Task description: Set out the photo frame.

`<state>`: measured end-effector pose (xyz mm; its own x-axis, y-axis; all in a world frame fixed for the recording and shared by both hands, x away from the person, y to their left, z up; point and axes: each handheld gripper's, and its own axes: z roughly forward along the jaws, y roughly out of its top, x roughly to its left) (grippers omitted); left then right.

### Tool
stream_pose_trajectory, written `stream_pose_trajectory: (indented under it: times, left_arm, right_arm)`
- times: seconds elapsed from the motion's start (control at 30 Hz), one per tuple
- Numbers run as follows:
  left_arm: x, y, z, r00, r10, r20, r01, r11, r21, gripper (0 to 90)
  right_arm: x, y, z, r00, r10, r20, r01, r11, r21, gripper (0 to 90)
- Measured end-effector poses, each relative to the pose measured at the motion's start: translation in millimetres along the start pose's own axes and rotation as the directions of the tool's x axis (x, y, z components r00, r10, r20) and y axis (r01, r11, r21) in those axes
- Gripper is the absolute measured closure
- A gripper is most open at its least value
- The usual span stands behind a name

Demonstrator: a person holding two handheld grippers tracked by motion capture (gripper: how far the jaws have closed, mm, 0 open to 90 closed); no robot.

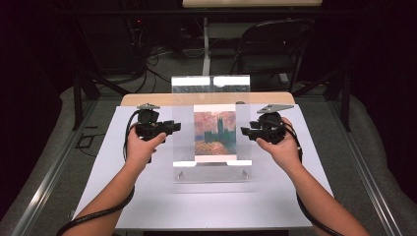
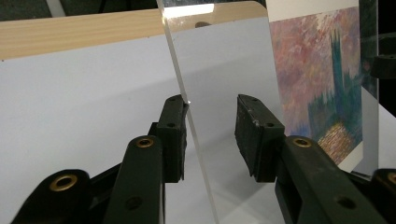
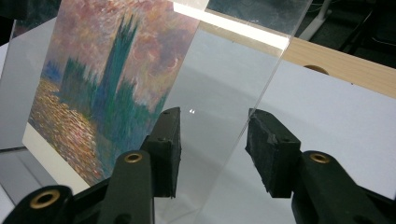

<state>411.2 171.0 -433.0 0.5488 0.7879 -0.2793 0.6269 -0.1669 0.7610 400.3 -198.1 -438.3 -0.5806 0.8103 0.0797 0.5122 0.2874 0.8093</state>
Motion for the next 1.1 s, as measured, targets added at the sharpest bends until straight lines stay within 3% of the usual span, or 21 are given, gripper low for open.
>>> stream_pose_trajectory:
  times: [0.2,0.37,0.53,1.1]
  left_arm:
    - [-7.6,-5.9,-12.8,0.9989,0.047,0.003,-0.047,0.9988,-0.010,66.2]
    - [-13.0,-12.4,-24.5,0.9976,0.067,0.019,-0.066,0.9977,-0.017,69.2]
    - [-19.0,-18.2,-34.2,0.9954,0.092,0.026,-0.091,0.9956,-0.021,71.1]
    - [-31.7,-38.7,-59.1,0.9895,0.114,0.088,-0.111,0.9931,-0.037,74.6]
  right_arm:
    - [9.3,-3.6,-12.6,0.9997,-0.017,0.016,0.017,1.000,-0.010,59.3]
    - [14.9,-6.8,-24.2,0.9986,-0.051,0.013,0.051,0.999,-0.016,63.3]
    - [20.0,-10.9,-34.6,0.9985,-0.054,0.006,0.054,0.998,-0.017,66.6]
    - [29.9,-24.8,-61.7,0.9951,-0.077,-0.061,0.076,0.997,-0.023,73.1]
